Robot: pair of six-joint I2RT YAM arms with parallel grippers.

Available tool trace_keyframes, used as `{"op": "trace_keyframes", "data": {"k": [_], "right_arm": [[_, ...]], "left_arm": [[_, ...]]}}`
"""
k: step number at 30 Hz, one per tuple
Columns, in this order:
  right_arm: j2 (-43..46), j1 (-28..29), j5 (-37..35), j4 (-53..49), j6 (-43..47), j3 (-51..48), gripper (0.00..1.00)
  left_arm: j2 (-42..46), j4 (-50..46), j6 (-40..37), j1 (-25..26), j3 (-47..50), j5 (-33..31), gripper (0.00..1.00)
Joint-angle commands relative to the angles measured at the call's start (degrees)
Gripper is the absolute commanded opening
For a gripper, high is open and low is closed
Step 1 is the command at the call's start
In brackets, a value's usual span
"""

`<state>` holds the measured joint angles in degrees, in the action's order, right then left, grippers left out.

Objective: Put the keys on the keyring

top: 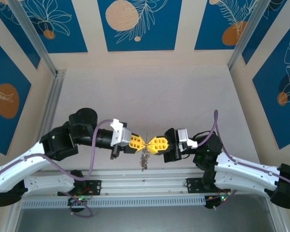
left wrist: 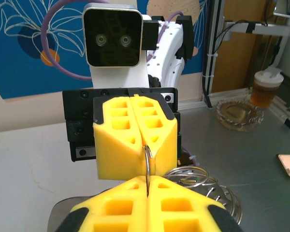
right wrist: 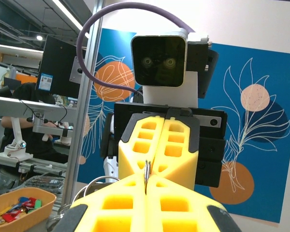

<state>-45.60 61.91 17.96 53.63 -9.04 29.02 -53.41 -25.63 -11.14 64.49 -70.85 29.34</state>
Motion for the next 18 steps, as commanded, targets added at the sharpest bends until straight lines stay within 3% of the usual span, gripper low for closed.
{"op": "trace_keyframes", "data": {"k": [1,6,7,10,13,15,18], "right_arm": [[-0.3,0.3,-1.8,4.6,0.6,-0.5,0.0],[-1.0,-0.1,-5.2,2.7,1.0,-0.8,0.0],[-0.9,-0.3,-6.4,1.3,1.1,-0.6,0.06],[0.1,-1.6,-9.6,-5.7,1.4,0.2,0.4],[1.9,-3.5,-11.6,-15.6,2.3,1.7,0.63],[3.3,-4.8,-12.2,-22.5,3.2,3.0,0.74],[5.0,-6.3,-13.0,-34.5,5.6,5.9,0.81]], "left_arm": [[0.6,2.4,0.1,0.7,0.6,0.3,0.0],[1.2,2.8,-0.8,0.6,1.4,-2.1,0.0],[1.1,2.6,-1.2,0.6,1.4,-3.3,0.0],[-0.2,0.6,-3.2,0.2,0.6,-6.8,0.0],[-2.7,-2.4,-5.1,-1.4,-1.7,-7.7,0.0],[-3.9,-3.3,-5.3,-4.3,-2.7,-5.7,0.0],[-5.1,-2.6,-4.3,-11.1,-2.8,0.5,0.0]]}}
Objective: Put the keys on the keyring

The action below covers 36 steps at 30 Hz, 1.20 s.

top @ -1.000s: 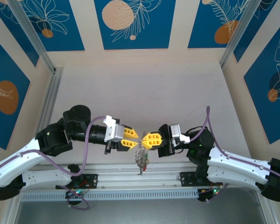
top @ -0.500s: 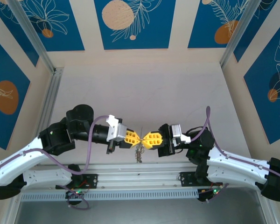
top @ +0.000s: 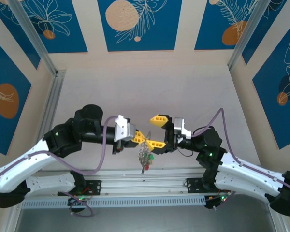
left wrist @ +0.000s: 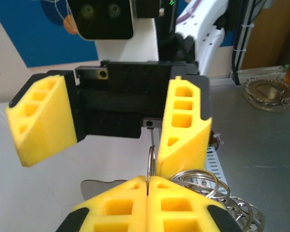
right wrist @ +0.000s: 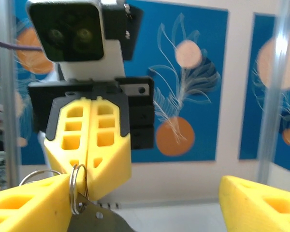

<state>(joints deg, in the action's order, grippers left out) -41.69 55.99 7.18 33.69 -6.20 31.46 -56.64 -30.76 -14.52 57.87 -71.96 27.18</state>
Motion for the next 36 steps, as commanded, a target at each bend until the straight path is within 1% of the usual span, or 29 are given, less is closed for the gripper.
{"op": "trace_keyframes", "data": {"k": [1,3,5,6,9,11,13,15,16,17,19,23,27,31,33,36], "right_arm": [[1.5,-1.0,-2.7,-19.0,3.6,4.7,0.82],[2.0,-2.2,-3.2,-26.0,4.8,6.7,0.84],[2.3,-3.7,-3.8,-31.3,5.6,8.5,0.86],[2.2,-4.8,-3.7,-33.7,5.6,9.3,0.86],[1.2,-10.3,0.5,-40.8,4.9,12.4,0.85],[0.4,-14.8,2.4,-45.4,3.0,14.4,0.84],[-1.3,-20.2,2.6,-50.1,-0.7,15.6,0.84],[-2.9,-25.4,6.1,-53.1,-4.4,15.5,0.81],[-3.5,-27.5,6.9,-53.8,-6.5,15.0,0.8],[-4.0,-28.8,6.4,-54.5,-8.4,14.6,0.8],[-5.2,-31.1,7.7,-55.7,-10.5,14.3,0.79],[-5.2,-31.4,6.0,-58.8,-10.4,14.0,0.78],[-4.7,-31.4,0.7,-63.3,-11.3,11.6,0.76],[-9.7,-31.9,-3.9,-69.8,-15.0,10.7,0.66],[-12.1,-32.0,-3.1,-69.4,-15.8,9.2,0.63],[-15.5,-32.0,-4.3,-67.5,-17.3,7.3,0.63]], "left_arm": [[-2.6,3.3,-0.4,-7.2,-1.6,5.1,0.0],[-4.5,3.8,-0.2,-11.8,-1.9,9.2,0.0],[-7.2,3.0,-1.5,-14.7,-3.1,11.3,0.0],[-9.0,1.8,-2.7,-15.4,-4.3,11.5,0.0],[-13.4,-3.0,-7.0,-16.0,-8.0,11.3,0.0],[-14.5,-4.0,-8.3,-17.0,-8.6,12.7,0.0],[-14.6,-3.1,-8.4,-18.8,-8.1,14.2,0.0],[-14.8,-2.2,-7.6,-20.5,-8.0,14.8,0.0],[-15.0,-2.4,-7.3,-21.2,-8.3,15.1,0.0],[-15.3,-3.0,-7.4,-21.8,-8.7,15.4,0.0],[-16.0,-5.1,-8.1,-22.6,-10.3,15.4,0.0],[-16.3,-5.6,-8.1,-24.1,-10.7,16.8,0.0],[-16.9,-6.6,-8.4,-24.8,-11.5,17.6,0.0],[-16.2,-7.5,-8.4,-25.3,-11.8,18.6,0.0],[-15.8,-7.6,-8.2,-25.3,-11.3,19.5,0.0],[-15.2,-6.9,-7.7,-25.4,-10.0,19.8,0.0]]}}
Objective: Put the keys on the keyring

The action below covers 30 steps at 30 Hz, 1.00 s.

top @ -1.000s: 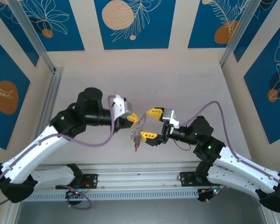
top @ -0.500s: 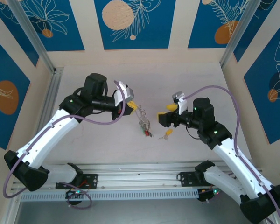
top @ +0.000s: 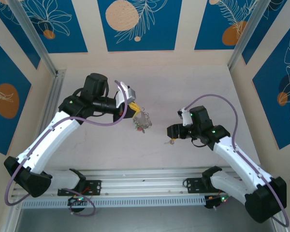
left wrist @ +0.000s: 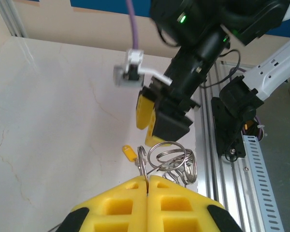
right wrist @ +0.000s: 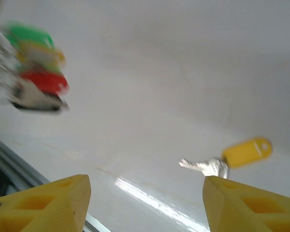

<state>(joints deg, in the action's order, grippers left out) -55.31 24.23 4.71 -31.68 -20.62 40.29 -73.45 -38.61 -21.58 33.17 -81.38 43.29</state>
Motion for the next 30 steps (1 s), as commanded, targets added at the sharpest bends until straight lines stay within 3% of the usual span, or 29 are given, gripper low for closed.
{"op": "trace_keyframes", "data": {"k": [1,11,15,30], "right_arm": [[-3.2,-0.3,-2.2,-1.5,-3.1,-1.7,0.63],[-17.4,0.1,-2.5,2.8,-6.7,-0.9,0.61],[-23.2,1.3,-3.9,0.6,-6.4,2.4,0.56],[-31.2,2.7,-5.7,-2.3,-6.4,6.5,0.36]], "left_arm": [[1.8,0.9,-0.7,-0.7,-0.3,3.6,0.0],[2.3,1.6,0.3,-2.2,0.3,5.2,0.0],[3.4,4.5,2.4,-3.6,1.3,7.9,0.0],[3.8,4.6,2.3,-4.5,1.8,9.6,0.0]]}}
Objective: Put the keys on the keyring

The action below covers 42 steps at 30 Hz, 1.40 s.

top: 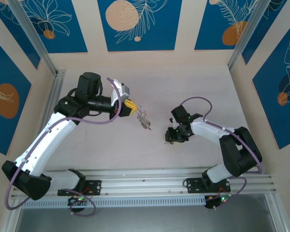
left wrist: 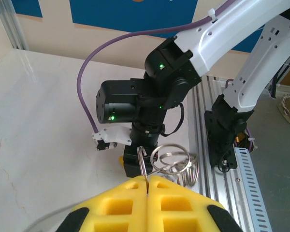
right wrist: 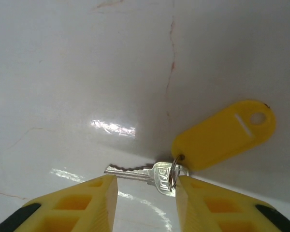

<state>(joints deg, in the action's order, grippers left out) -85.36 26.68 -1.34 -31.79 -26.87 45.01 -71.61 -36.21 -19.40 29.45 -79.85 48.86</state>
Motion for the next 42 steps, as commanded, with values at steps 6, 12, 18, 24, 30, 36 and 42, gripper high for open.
{"op": "trace_keyframes", "data": {"k": [6,12,18,24,30,36,42], "right_arm": [[-1.9,0.3,0.3,-2.4,-0.1,2.0,0.29],[-1.9,0.0,1.0,-2.3,0.0,2.1,0.1],[-0.6,0.0,1.3,-1.8,0.0,1.3,0.0],[8.1,0.8,0.2,0.8,0.5,-1.9,0.0],[22.3,4.9,-1.3,2.7,7.0,-2.7,0.0],[33.6,6.4,5.8,6.7,14.3,-4.2,0.0],[38.7,7.2,18.4,7.2,22.7,0.2,0.0]], "left_arm": [[2.5,1.6,-0.6,-0.7,0.5,5.4,0.0],[2.1,-0.8,-2.4,-0.8,0.0,6.2,0.0],[2.0,-2.1,-3.3,-0.7,-0.7,7.4,0.0],[1.6,-3.1,-3.4,-0.7,-1.9,6.4,0.0],[1.5,-4.1,-3.2,-1.4,-2.2,5.2,0.0],[2.5,-2.7,-1.7,-2.9,-1.8,3.6,0.0],[1.7,-2.2,-2.9,-3.3,-1.8,0.7,0.0]]}}
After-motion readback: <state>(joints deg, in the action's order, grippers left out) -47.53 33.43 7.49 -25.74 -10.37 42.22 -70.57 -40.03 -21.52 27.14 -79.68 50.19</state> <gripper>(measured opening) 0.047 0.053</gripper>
